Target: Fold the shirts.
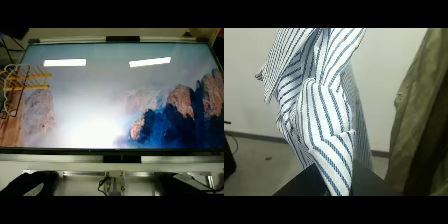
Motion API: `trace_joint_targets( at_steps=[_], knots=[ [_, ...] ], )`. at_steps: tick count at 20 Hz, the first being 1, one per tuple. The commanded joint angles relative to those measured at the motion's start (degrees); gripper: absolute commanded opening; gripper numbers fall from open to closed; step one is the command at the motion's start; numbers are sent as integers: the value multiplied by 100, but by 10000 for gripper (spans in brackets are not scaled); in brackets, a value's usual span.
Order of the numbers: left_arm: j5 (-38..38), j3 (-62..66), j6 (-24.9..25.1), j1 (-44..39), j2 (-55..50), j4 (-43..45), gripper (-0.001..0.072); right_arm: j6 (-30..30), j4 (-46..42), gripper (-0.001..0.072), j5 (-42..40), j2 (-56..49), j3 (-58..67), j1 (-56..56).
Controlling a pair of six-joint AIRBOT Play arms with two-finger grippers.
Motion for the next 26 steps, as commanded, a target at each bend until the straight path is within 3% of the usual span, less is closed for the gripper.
trace_joint_targets(
  at_steps=[1,6,10,11,12,13,17,21,24,26],
  knots=[
    [-358,0,-2,7,-4,-4,466,-15,271,71,-26,-166,72,-498],
    [-367,0,-2,7,-4,-4,466,-26,704,72,452,-170,72,-1405],
    [-367,0,-2,7,-4,-4,466,-479,1207,79,1021,-162,72,-1950],
    [-367,0,-2,7,-4,-4,466,-479,1263,128,1036,-136,72,-2026],
    [-367,0,-2,7,-11,-4,466,-481,1388,399,1027,-109,70,-2087],
    [-369,0,-2,7,-13,-4,465,-485,1534,543,1051,-83,72,-2122],
    [-367,0,-2,7,-31,-4,466,-483,1561,543,1749,341,70,-2124],
    [-568,0,-2,7,-192,-4,466,-481,1379,543,3453,756,70,-2124],
    [-1189,0,-24,7,-398,-2,465,-487,1379,543,5029,931,57,-1937],
    [-1860,0,-317,7,-564,114,465,-595,1458,542,5919,935,-79,-1401]
  ],
)
